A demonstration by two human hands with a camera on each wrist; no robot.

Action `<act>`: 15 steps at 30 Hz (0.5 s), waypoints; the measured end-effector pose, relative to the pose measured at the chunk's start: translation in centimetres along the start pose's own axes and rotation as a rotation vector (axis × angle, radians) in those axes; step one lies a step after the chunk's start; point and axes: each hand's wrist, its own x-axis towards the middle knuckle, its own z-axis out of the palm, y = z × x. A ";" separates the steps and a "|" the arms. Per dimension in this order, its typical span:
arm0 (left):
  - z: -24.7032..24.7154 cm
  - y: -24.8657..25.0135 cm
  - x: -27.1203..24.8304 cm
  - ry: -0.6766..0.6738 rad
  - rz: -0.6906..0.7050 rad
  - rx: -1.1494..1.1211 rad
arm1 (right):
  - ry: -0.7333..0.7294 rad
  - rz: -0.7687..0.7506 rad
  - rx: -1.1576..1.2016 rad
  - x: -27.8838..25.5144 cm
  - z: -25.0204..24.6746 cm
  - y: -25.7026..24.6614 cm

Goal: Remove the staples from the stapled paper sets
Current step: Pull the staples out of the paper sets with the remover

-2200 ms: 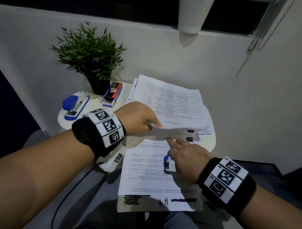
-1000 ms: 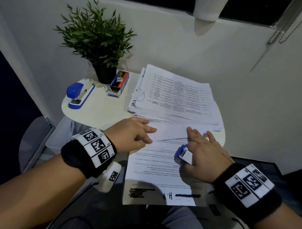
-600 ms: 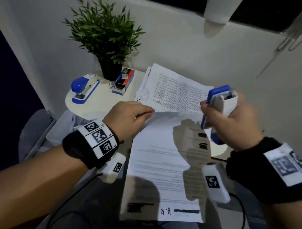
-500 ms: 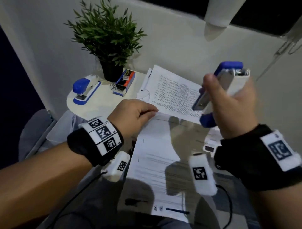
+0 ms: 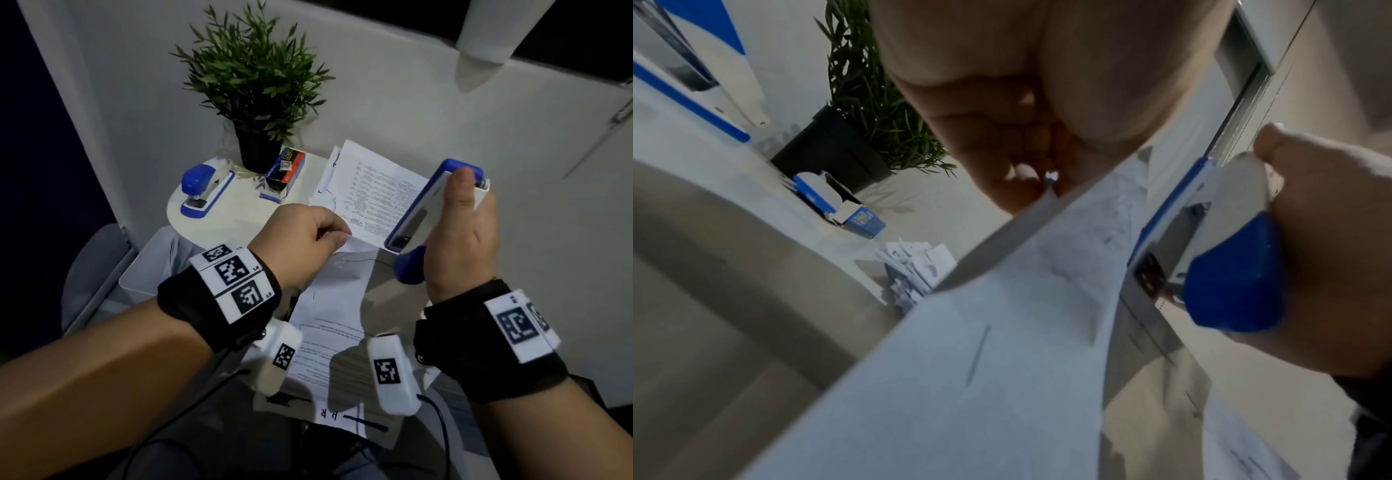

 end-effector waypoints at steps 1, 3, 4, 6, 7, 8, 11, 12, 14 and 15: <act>-0.1 0.0 0.0 0.000 -0.005 -0.003 | -0.003 0.001 -0.013 -0.1 -0.2 0.1; -0.2 0.0 -0.1 -0.013 -0.007 -0.016 | -0.037 0.017 -0.072 -0.4 -0.3 0.3; -0.2 0.1 -0.2 -0.022 -0.004 -0.024 | -0.055 0.011 -0.092 -0.6 -0.1 0.4; 0.0 0.3 -0.4 -0.045 0.010 -0.054 | -0.068 -0.019 -0.113 -1.0 0.5 0.5; 0.2 0.5 -0.6 -0.055 0.019 -0.074 | -0.069 -0.022 -0.112 -1.2 1.0 0.4; 0.3 0.6 -0.9 -0.062 0.030 -0.089 | -0.069 -0.019 -0.100 -1.3 1.4 0.3; 0.5 0.7 -1.4 -0.043 0.069 -0.136 | -0.053 -0.012 -0.049 -1.3 2.3 0.1; 0.4 0.7 -1.6 -0.027 0.075 -0.165 | -0.042 -0.011 -0.041 -1.1 2.4 0.1; 0.0 0.5 -1.9 -0.036 0.069 -0.224 | -0.025 -0.007 -0.034 -1.0 2.5 0.1; -0.2 0.3 -2.1 -0.068 0.060 -0.235 | -0.020 -0.004 -0.033 -1.0 2.6 0.2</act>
